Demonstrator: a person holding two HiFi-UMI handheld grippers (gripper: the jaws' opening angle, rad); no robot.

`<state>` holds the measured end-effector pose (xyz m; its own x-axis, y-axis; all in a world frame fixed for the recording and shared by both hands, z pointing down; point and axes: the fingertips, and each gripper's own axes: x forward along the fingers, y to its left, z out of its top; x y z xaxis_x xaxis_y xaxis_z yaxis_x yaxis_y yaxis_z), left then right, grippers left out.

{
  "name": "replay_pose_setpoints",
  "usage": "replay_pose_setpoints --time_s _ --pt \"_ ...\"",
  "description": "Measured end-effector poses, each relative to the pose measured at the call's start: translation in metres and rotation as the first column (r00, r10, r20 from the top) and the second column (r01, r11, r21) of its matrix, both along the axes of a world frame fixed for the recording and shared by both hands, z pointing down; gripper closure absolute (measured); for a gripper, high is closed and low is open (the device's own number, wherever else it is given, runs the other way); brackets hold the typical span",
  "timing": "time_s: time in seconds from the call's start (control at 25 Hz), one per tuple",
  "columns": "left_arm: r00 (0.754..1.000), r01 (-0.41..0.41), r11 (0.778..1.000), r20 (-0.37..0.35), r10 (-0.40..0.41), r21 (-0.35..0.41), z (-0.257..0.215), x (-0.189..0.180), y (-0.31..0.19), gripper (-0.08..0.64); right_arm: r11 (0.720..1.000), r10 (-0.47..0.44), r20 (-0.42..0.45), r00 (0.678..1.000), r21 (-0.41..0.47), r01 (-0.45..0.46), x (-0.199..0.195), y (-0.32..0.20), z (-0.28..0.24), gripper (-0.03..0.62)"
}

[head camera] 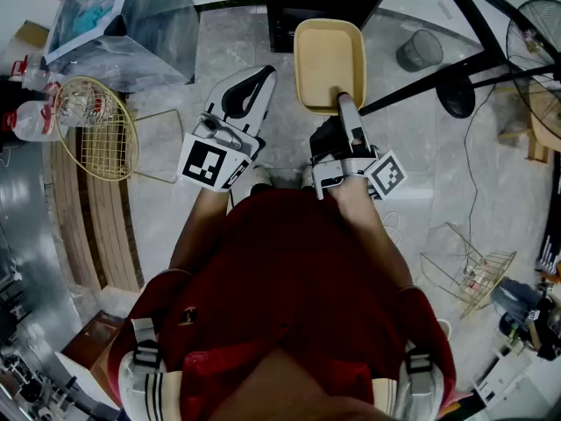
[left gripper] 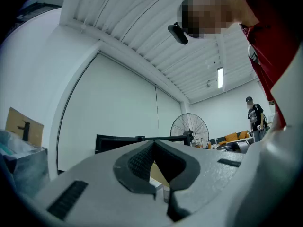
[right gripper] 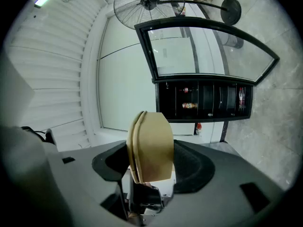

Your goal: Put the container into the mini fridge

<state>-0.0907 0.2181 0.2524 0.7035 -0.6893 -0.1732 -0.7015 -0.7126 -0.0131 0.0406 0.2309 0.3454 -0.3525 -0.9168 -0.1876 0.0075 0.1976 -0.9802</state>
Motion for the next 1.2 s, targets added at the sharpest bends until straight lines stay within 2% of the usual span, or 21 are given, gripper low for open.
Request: replay_pose_setpoints --time_s 0.44,0.84,1.2 --pt "1.0 0.005 1.0 -0.017 -0.005 -0.004 0.002 -0.038 -0.006 0.554 1.0 0.02 0.007 1.0 -0.002 -0.02 -0.03 -0.009 0.001 0.333" --pt "0.999 -0.016 1.0 -0.039 0.015 -0.01 0.017 -0.088 -0.011 0.554 0.998 0.039 0.01 0.999 -0.041 -0.039 -0.077 -0.002 0.02 0.333" --pt "0.999 -0.023 0.999 -0.04 0.022 -0.044 0.032 -0.106 -0.034 0.554 0.995 0.074 -0.002 0.997 -0.071 -0.074 -0.082 -0.021 0.031 0.333"
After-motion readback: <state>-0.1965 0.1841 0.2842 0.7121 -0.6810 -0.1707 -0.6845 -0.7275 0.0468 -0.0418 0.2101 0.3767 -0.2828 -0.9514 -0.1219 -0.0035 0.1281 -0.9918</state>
